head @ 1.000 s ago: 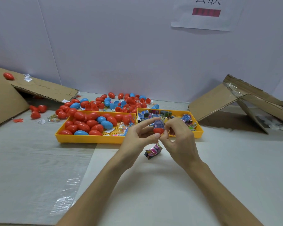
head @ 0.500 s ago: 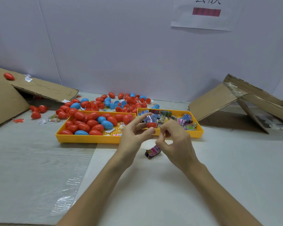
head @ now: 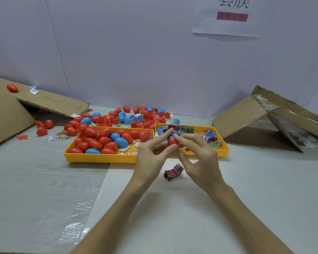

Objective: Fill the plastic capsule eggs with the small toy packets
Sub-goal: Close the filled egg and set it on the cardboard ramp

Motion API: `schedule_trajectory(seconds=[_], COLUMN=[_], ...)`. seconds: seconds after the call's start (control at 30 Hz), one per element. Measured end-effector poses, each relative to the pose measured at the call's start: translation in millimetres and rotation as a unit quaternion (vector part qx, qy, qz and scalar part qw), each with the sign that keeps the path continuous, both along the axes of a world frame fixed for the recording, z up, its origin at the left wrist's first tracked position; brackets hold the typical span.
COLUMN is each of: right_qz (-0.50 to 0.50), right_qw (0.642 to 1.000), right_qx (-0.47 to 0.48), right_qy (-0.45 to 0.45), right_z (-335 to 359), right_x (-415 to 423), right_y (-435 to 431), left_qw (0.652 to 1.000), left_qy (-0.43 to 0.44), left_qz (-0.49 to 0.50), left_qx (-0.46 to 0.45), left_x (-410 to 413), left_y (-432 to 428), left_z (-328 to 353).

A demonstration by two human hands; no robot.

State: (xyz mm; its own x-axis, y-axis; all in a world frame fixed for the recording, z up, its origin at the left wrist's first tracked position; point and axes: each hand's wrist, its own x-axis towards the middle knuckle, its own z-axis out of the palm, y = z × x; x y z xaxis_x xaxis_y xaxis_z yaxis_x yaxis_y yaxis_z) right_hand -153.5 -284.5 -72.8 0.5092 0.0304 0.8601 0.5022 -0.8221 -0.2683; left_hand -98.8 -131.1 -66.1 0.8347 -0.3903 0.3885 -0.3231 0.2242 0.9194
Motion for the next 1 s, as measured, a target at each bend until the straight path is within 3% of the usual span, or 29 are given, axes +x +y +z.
schedule_trajectory(seconds=[0.5,0.8,1.0], right_qz=[-0.021,-0.031,-0.005], right_qw=[0.998,0.998,0.994], right_qx=[0.014,0.047,0.111], right_qy=[-0.049,-0.016,0.017], right_z=[-1.4,1.8,4.9], right_x=[-1.8,-2.9,-3.5], right_y=[-0.3,4.1,5.6], left_qw=[1.0,1.0,0.998], left_qy=[-0.011,-0.008,0.056], left_qz=[-0.01,0.021,-0.002], left_qx=[-0.017,-0.003,-0.013], left_x=[-5.4,-4.5,-0.1], left_y=[-0.6,-2.7,0.6], left_z=[1.1,1.2,2.0])
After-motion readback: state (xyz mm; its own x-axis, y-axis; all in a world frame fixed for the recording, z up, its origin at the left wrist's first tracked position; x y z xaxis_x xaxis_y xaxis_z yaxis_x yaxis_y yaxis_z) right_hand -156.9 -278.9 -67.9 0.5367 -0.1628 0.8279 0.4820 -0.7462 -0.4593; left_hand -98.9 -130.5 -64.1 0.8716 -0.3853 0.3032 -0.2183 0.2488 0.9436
